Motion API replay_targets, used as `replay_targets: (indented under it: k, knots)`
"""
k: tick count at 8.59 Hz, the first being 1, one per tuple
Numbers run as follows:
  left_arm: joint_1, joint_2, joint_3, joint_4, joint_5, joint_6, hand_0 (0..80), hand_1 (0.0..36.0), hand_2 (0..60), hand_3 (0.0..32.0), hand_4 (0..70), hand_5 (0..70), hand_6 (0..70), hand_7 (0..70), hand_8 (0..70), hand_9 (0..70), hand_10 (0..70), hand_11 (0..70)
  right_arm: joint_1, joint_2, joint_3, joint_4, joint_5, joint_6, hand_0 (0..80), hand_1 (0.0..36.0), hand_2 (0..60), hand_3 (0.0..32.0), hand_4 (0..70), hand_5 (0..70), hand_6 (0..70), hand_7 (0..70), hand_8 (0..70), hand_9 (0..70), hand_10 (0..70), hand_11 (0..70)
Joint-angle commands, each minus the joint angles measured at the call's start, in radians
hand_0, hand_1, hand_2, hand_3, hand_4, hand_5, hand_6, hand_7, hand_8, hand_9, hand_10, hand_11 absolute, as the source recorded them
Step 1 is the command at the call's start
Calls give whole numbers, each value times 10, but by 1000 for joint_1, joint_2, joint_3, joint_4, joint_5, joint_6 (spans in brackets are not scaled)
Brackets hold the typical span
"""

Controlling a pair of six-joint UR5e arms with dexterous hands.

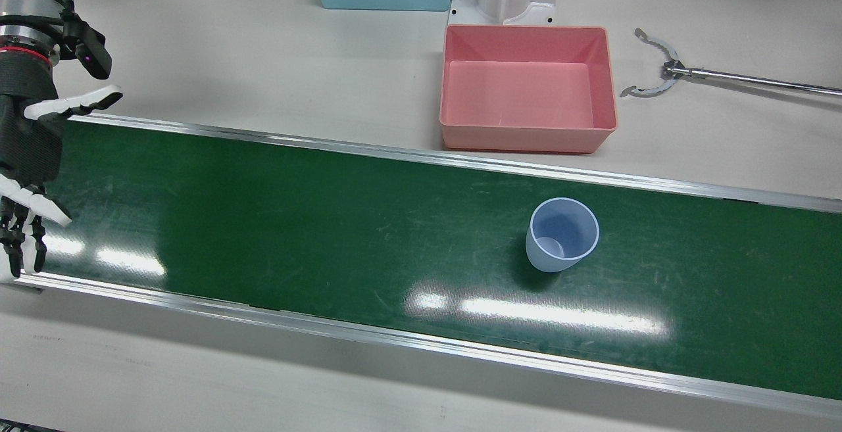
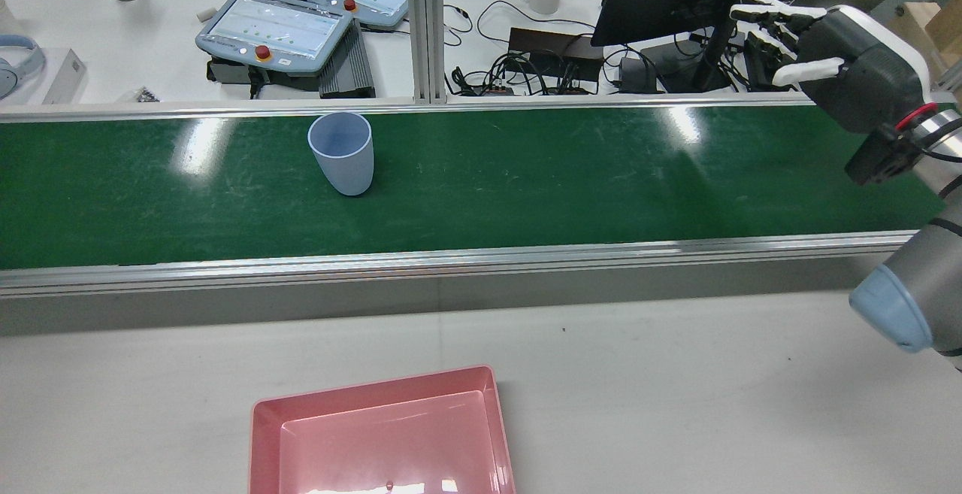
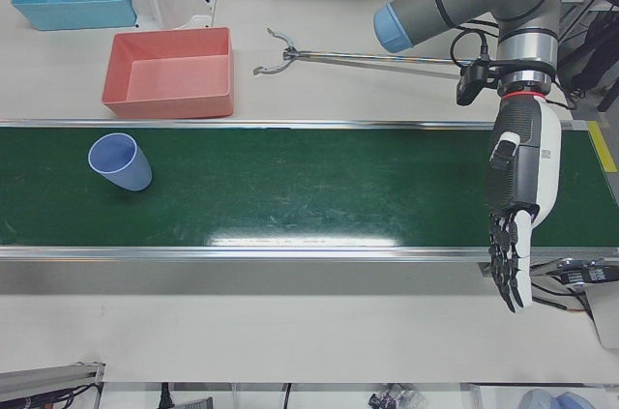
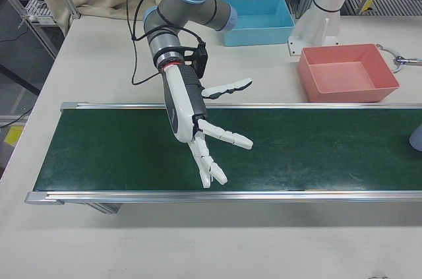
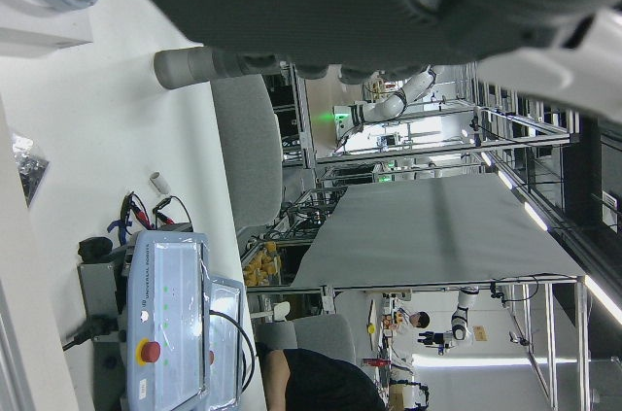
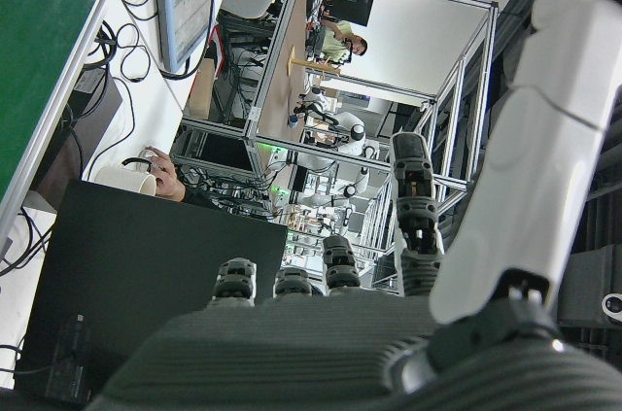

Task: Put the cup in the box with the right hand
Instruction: 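Raise the right hand slightly above the conveyor edge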

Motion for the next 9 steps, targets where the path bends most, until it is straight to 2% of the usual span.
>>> replay_targets:
  k: [1, 4, 9]
  knots:
    - [1, 0, 0, 0, 0, -1, 0, 0, 0, 0, 0, 0, 0, 0, 0, 0, 0, 0, -2, 0, 1, 0, 1, -1, 539, 118, 0, 60, 239, 53, 33, 155, 20, 54, 37, 71]
    - [0, 0, 0, 0, 0, 1, 0, 0, 0, 0, 0, 0, 0, 0, 0, 0, 0, 0, -3, -1, -1, 0, -1, -3, 541, 121, 0, 62, 236, 53, 33, 158, 18, 50, 35, 68]
    - [0, 0, 0, 0, 0, 1, 0, 0, 0, 0, 0, 0, 0, 0, 0, 0, 0, 0, -8, 0, -5, 2, 1, -6, 540, 122, 0, 36, 261, 53, 42, 194, 22, 63, 39, 73]
